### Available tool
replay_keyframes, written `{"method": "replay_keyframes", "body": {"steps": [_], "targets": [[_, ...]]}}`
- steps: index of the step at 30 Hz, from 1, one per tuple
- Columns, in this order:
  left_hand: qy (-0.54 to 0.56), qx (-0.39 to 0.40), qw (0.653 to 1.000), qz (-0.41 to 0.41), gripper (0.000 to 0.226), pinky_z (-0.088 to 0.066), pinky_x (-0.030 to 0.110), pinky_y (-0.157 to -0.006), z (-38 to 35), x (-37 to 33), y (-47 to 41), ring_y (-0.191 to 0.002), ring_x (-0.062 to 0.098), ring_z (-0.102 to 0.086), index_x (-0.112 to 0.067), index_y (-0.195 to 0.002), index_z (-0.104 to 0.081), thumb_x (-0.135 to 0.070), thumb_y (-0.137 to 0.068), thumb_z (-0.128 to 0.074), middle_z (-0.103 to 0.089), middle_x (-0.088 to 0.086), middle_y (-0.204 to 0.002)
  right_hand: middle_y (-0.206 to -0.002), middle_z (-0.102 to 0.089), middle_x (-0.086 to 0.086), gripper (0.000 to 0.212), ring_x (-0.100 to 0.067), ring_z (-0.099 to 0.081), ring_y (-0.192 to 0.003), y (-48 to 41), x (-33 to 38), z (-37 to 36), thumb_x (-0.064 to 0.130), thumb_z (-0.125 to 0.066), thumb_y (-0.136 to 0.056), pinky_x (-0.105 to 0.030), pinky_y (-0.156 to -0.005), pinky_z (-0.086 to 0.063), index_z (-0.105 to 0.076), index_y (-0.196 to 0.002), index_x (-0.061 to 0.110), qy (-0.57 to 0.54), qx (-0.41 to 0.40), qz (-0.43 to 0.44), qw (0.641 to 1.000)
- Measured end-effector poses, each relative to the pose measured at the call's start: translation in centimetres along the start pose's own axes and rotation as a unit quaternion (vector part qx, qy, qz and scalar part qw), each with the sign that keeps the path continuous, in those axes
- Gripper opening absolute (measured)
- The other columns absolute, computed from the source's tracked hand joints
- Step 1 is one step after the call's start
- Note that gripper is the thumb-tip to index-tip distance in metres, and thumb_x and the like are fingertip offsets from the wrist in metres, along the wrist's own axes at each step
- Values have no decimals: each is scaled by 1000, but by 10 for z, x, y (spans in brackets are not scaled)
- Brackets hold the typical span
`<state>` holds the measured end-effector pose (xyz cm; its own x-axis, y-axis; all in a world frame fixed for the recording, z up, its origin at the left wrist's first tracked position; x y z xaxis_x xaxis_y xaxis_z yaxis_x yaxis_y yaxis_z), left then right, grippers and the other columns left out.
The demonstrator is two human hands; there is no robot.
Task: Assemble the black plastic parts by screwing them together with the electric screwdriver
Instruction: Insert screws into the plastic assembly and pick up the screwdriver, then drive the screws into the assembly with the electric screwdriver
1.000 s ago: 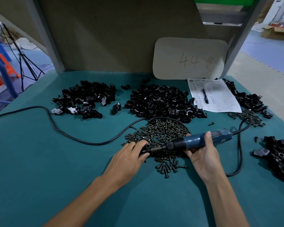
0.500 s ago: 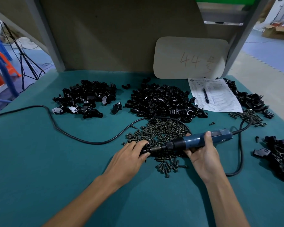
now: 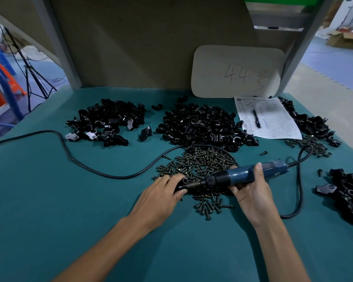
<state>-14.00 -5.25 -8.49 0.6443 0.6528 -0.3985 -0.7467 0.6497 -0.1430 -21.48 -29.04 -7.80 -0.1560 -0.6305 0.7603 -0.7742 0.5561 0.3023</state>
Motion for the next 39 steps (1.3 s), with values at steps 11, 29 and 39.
{"method": "replay_keyframes", "body": {"steps": [11,29,39], "targets": [[61,16,998,29,65,-35,30,-73,-2,6,1,-88,6,-49,-38,-138,-33,-77,-93,-7,-51,-17,-97,-125,-71,-18,61,-27,-73,-109,5,9,-3,55,-52,-88,-34,-79,-63,-49,-133,14,-49,16,21,998],[445,-183,856,190,46,-50,30,-73,15,39,-2,-86,2,-66,-57,-119,-58,-81,-90,-32,-68,-14,-112,-119,-57,-14,69,-32,-59,-94,5,75,53,22,-62,-100,-45,-79,-48,-20,-155,12,573,-141,119,798],[395,-161,887,176,31,-41,20,-54,15,34,-1,-58,5,-53,-60,-105,-62,-76,-85,-45,-58,-15,-66,-119,-59,-5,27,-29,-52,-111,19,34,-2,26,-64,-100,-40,-90,-45,-63,-126,24,777,18,214,592]]}}
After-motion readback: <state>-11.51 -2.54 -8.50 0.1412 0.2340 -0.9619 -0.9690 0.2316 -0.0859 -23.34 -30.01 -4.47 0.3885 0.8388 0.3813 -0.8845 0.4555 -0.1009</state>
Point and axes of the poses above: each hand's wrist, its own y-axis away from the middle knuckle, its own z-axis out of the back of the hand, x = y × z, the point moved 3 cm from there along -y, towards the middle knuckle
